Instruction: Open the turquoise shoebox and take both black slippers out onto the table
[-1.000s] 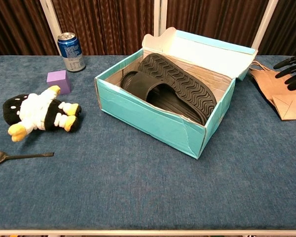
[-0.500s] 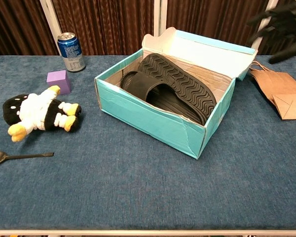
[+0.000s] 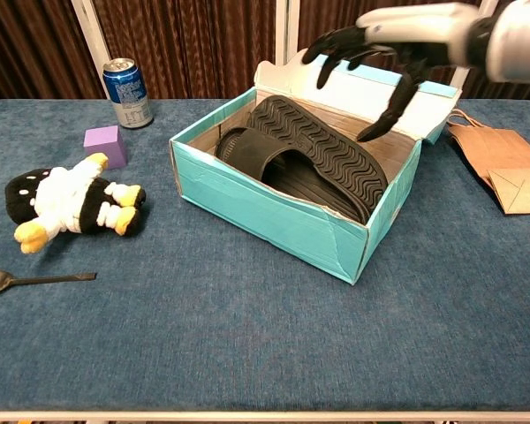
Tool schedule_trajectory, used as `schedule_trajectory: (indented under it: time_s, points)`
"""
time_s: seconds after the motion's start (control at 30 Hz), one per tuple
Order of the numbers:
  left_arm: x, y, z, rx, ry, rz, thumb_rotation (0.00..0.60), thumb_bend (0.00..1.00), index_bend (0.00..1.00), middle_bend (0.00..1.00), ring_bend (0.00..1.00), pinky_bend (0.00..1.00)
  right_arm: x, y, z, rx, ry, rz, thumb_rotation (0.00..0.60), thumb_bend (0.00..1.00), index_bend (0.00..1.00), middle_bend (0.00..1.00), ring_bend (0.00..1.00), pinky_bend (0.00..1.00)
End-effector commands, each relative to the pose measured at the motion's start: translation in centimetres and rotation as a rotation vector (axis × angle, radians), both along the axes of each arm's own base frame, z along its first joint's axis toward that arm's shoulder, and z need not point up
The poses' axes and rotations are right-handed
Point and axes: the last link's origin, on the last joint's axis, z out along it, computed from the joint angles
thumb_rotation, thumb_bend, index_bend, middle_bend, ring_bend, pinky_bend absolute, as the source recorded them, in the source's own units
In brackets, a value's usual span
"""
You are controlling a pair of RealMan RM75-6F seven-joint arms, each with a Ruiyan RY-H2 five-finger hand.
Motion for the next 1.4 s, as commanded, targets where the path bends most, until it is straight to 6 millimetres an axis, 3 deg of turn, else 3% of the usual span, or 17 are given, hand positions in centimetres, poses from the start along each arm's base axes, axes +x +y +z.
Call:
schedule_trajectory:
  time_s: [0.03, 0.2, 0.53, 0.8, 1.07, 1.3, 1.4]
  points:
    - [-0.2, 0.0, 0.1, 0.005, -0.001, 0.003, 0.600, 0.00, 0.16, 0.10, 0.02, 0.13, 2.4, -0.7, -4.5, -0.043, 0.086, 0.074, 0.600, 0.02, 0.16, 0.21, 0.04, 0.12]
    - [-0.7, -0.1, 0.1, 0.008, -0.004, 0.016, 0.600, 0.00, 0.16, 0.10, 0.02, 0.13, 3.7, -0.9, -7.2, -0.047, 0.120, 0.063, 0.600, 0.02, 0.17, 0.21, 0.04, 0.12]
    - [-1.4, 0.1, 0.0, 0.011, -0.010, 0.026, 0.600, 0.00, 0.16, 0.10, 0.02, 0.13, 5.5, -1.2, -10.2, -0.079, 0.201, 0.091, 0.600, 0.02, 0.17, 0.19, 0.04, 0.12]
    - [-2.1, 0.0, -0.1, 0.010, -0.013, 0.044, 0.600, 0.00, 0.16, 0.10, 0.02, 0.13, 5.7, -1.5, -11.0, -0.089, 0.237, 0.094, 0.600, 0.02, 0.18, 0.21, 0.04, 0.12]
    - [-2.2, 0.1, -0.1, 0.012, -0.015, 0.038, 0.600, 0.00, 0.16, 0.10, 0.02, 0.13, 6.3, -1.4, -11.5, -0.115, 0.244, 0.116, 0.600, 0.05, 0.32, 0.33, 0.07, 0.12]
    - [-2.4, 0.0, -0.2, 0.013, -0.017, 0.048, 0.600, 0.00, 0.16, 0.10, 0.02, 0.13, 6.4, -1.8, -11.5, -0.130, 0.207, 0.108, 0.600, 0.05, 0.34, 0.27, 0.05, 0.10]
    - [-2.5, -0.1, -0.2, 0.013, -0.017, 0.050, 0.600, 0.00, 0.16, 0.10, 0.02, 0.13, 6.6, -1.8, -11.9, -0.127, 0.217, 0.121, 0.600, 0.05, 0.28, 0.24, 0.03, 0.08]
